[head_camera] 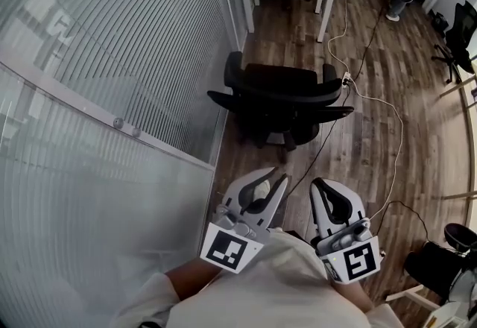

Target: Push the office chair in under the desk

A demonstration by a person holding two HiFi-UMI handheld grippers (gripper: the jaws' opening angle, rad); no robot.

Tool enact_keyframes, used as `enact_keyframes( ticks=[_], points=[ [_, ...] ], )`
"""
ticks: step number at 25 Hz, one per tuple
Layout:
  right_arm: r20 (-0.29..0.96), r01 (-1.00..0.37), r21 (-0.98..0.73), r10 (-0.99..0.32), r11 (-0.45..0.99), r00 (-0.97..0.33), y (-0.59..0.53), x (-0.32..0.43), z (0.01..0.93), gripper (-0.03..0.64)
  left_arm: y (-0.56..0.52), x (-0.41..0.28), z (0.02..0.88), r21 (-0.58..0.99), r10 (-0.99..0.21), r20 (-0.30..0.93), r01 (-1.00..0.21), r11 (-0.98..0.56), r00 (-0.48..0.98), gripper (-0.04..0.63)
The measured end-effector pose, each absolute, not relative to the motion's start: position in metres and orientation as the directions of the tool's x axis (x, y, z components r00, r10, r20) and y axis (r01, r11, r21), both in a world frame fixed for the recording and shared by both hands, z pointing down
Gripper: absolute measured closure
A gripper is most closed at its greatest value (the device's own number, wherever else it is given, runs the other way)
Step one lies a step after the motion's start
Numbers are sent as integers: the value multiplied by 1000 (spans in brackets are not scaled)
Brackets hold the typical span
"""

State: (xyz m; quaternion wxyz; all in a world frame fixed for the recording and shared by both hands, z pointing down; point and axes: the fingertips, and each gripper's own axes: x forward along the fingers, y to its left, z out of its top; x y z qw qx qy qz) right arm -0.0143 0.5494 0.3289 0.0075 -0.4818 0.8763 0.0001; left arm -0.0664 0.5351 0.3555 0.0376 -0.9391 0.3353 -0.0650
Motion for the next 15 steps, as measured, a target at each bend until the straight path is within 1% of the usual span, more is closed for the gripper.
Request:
enact_keyframes(
  ticks=[3,6,11,15],
  points=[
    [-28,-846,10,-846,533,-533,527,-20,320,584,514,-72,352,-96,-632,93,-625,-775,769,529],
    [-13,-857,-26,-857,515,-515,503,-27,313,584,491,-75,345,-96,-619,92,-612,-785,780,529],
    [12,-861,-12,-861,509,-509,472,-32,316,584,454,-81,345,-100,-600,99,-592,-800,794,529],
    [-4,-869,1,-869,494,-494,456,-32,312,584,439,-83,345,-91,-570,104,-562,-822,815,529]
  ],
)
